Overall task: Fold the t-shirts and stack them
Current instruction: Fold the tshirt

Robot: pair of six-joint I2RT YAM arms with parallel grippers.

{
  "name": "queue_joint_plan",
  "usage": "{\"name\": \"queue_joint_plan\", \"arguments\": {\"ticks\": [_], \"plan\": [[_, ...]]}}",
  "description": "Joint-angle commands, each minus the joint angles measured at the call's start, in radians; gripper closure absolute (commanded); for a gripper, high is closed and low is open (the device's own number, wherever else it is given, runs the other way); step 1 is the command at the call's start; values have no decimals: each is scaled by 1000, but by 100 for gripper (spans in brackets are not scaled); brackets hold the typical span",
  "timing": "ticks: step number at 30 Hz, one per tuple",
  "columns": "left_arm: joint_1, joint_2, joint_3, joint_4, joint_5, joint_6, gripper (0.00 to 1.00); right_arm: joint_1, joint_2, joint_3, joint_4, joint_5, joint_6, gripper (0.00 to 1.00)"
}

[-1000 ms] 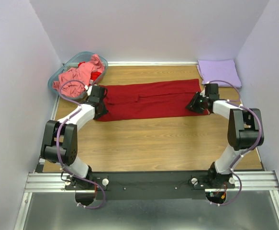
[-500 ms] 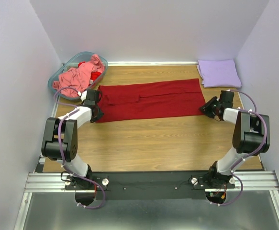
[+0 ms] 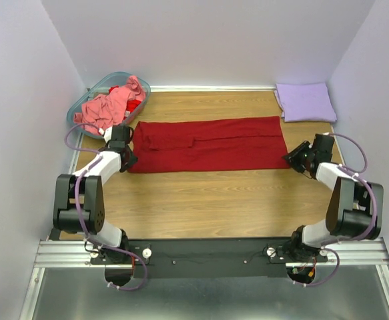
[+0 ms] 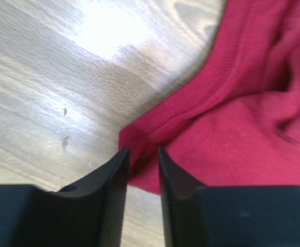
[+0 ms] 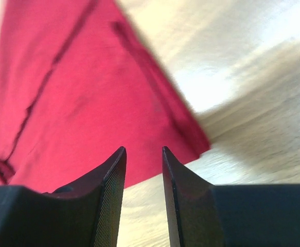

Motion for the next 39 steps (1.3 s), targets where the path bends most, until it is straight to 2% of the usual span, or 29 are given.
{"name": "queue_joint_plan", "arguments": {"ticks": [1,4,8,12,20,33,39], "plan": [[-29,-89,38,-28,-49,39,54,62,-84,49,-77,-30,-85,57],[-101,-132,82,-60,-89,31,50,145,-64,126,-116,-21,-163,57],[-221,-123,169,-94,-173,19,51,325,27,221,-151,-13,-235,57],[-312,5,278,-95,-168,22,53,450,101,311,-174,39,-304,57],[-358,314,430,-117,-141,51,54,506,276,451,-268,76,-361,56],[-356,531,531,-86,-114,131,54,544,345,306,-418,97,-332,56],[-356,587,622,-95,-82,237,53,693,256,203,-548,51,-272,56]]}}
